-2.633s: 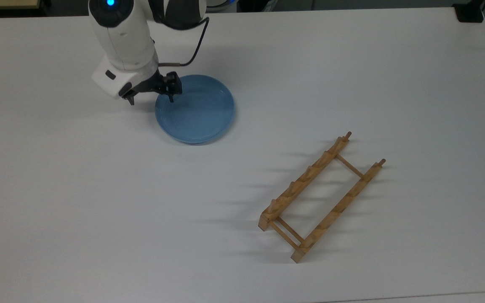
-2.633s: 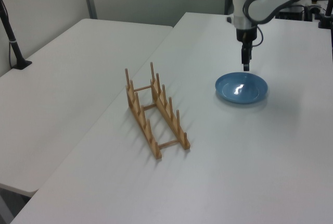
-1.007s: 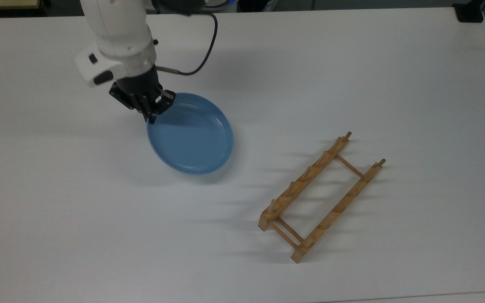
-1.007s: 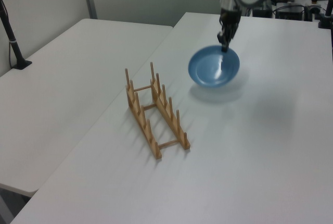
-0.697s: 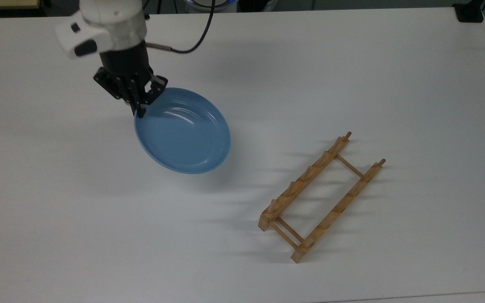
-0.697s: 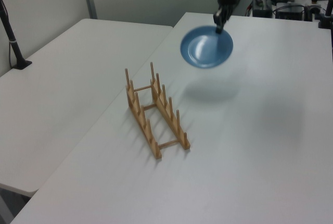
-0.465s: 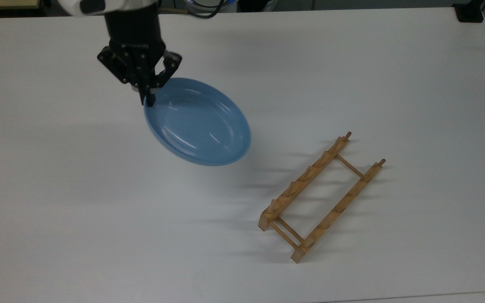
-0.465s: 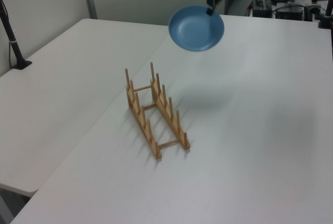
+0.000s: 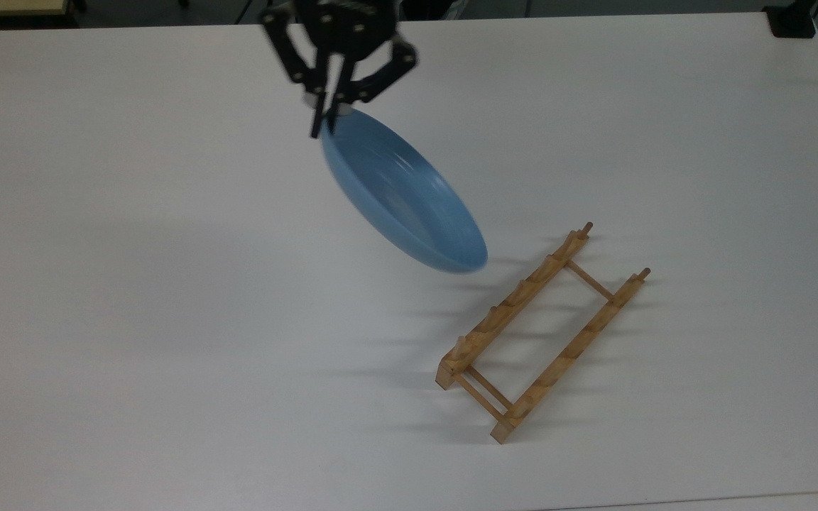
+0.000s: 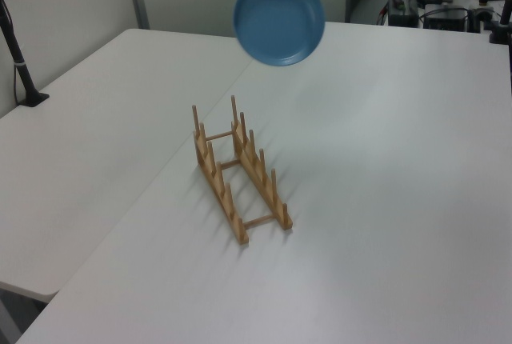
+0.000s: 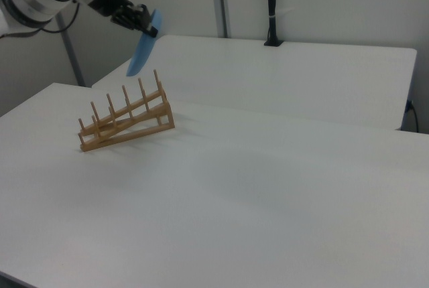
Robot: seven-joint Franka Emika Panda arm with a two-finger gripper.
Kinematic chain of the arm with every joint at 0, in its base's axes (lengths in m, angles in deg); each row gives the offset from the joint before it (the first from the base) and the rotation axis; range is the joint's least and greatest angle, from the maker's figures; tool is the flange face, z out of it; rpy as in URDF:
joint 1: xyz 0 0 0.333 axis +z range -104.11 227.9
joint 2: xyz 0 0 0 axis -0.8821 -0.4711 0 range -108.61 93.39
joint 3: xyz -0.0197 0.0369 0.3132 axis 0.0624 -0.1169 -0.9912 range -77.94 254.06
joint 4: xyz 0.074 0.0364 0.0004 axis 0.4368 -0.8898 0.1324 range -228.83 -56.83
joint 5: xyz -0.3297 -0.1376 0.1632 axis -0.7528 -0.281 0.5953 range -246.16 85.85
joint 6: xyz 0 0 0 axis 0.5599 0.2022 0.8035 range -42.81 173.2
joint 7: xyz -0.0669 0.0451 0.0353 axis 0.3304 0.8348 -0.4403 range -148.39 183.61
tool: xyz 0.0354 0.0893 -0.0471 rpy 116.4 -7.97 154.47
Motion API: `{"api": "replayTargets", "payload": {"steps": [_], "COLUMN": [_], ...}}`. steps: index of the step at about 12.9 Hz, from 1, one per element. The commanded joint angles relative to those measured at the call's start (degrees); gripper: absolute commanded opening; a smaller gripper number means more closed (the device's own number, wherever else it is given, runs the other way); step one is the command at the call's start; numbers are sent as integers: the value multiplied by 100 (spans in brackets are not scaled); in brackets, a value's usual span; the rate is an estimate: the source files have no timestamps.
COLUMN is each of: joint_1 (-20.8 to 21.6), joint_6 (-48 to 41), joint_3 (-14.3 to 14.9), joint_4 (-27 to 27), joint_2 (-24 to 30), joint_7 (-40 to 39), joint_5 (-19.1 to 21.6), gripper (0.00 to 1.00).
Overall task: Place plate in plate rack
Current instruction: 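Carry the upright plate over the wooden rack between the pegs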
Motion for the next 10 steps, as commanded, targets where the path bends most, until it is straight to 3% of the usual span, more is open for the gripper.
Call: {"api": "replayTargets", "payload": {"steps": [1, 2, 5, 7, 10], "joint_1": [143, 327, 706, 856, 1049], "joint_6": [161, 152, 73, 38, 38], "joint_3": [-574, -610, -619, -619, -619], "joint_4": [-294, -408, -462, -454, -445], "joint_2": [-35, -87, -429, -623, -825], "joint_7": [1837, 2434, 3439, 3819, 4066], "joint_5": [-2161, -2882, -4142, -4645, -5067], "gripper": [0, 0, 0, 0, 0]}}
